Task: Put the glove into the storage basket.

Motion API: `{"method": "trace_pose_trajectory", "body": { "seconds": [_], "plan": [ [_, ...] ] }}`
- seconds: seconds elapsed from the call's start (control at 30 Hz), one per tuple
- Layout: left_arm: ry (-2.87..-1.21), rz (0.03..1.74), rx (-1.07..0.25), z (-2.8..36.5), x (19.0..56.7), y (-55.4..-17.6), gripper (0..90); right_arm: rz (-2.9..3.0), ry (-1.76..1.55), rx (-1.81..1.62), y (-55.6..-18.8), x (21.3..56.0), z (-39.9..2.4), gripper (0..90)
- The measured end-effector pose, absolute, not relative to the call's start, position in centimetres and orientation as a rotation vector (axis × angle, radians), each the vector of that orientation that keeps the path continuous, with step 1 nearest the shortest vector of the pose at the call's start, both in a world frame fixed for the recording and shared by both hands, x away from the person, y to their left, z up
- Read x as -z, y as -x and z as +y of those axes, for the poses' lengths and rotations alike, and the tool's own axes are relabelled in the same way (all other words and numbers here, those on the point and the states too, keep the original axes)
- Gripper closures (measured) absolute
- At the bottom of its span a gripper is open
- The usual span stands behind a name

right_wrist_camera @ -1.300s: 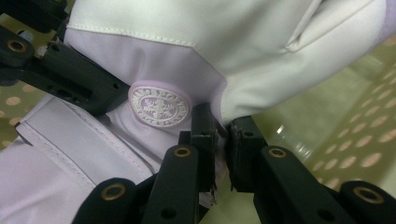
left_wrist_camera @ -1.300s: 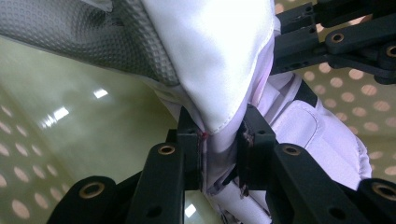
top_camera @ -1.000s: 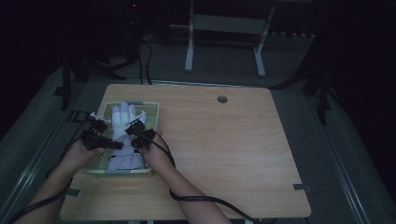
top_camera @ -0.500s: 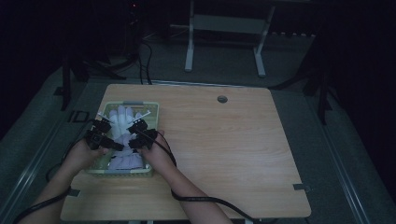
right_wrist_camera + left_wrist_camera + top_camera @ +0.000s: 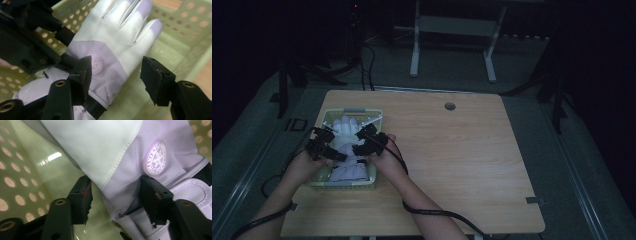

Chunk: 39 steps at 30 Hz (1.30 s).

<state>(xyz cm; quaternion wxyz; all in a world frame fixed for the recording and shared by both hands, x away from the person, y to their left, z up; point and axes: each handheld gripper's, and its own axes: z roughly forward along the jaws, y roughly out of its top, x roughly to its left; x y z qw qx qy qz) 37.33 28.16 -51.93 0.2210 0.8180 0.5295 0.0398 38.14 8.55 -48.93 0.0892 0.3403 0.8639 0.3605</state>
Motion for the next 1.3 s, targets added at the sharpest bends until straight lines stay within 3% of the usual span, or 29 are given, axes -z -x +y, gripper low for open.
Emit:
{"method": "trace_pose_trajectory", "body": {
  "seconds": [0.07, 0.17, 0.23, 0.3, 0.7, 1.3],
  "plan": [
    [-2.245, 1.424, -0.145, 28.2, 51.7, -37.0, 33.8, 2.563, -1.012, -1.128, -38.2, 48.7, 8.0, 39.3],
    [-2.248, 1.389, -0.260, 28.0, 51.4, -36.5, 15.8, 2.558, -1.008, -1.156, -38.3, 48.4, 7.6, 36.4],
    [-2.198, 1.336, -0.341, 28.1, 51.0, -36.1, 13.8, 2.580, -0.990, -1.200, -38.5, 48.1, 7.0, 23.1],
    [-2.163, 1.320, -0.394, 28.2, 50.7, -35.8, 1.9, 2.591, -0.953, -1.231, -38.5, 47.9, 6.6, 16.8],
    [-2.041, 1.232, -0.481, 26.3, 48.5, -34.3, 1.2, 2.506, -0.871, -1.321, -38.7, 46.1, 3.3, 14.8],
    [-1.969, 1.128, -0.337, 20.5, 47.1, -33.7, 1.3, 2.481, -0.873, -1.289, -38.4, 46.2, -2.5, 14.7]
  ]
}}
